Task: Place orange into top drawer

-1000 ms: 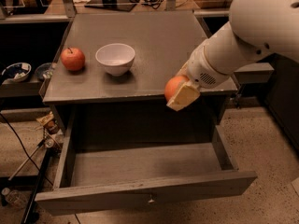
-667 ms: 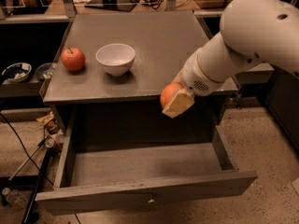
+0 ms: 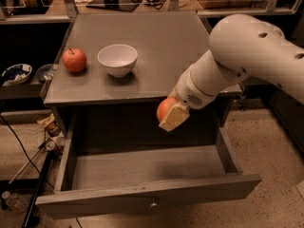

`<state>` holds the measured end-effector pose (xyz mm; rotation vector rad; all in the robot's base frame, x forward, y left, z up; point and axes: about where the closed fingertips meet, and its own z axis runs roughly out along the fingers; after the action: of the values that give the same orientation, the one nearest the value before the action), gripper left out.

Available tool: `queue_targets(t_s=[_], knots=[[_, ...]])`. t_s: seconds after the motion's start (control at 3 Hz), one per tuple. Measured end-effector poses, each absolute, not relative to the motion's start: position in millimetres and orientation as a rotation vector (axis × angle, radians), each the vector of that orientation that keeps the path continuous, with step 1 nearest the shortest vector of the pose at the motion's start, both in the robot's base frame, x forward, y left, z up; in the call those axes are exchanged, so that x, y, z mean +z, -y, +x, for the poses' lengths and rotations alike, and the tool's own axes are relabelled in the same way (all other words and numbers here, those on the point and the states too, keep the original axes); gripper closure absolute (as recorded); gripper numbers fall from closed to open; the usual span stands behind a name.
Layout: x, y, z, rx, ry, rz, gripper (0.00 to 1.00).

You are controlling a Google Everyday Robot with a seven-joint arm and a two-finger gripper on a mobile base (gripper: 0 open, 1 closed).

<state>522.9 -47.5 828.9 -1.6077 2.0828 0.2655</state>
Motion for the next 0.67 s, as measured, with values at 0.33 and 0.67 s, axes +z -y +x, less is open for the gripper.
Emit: queue_targets(t_s=[0.33, 0.67], knots=[[828, 47, 523, 0.266, -2.083, -1.608, 1.00], [812, 44, 517, 0.290, -2.123, -1.572, 1.00]])
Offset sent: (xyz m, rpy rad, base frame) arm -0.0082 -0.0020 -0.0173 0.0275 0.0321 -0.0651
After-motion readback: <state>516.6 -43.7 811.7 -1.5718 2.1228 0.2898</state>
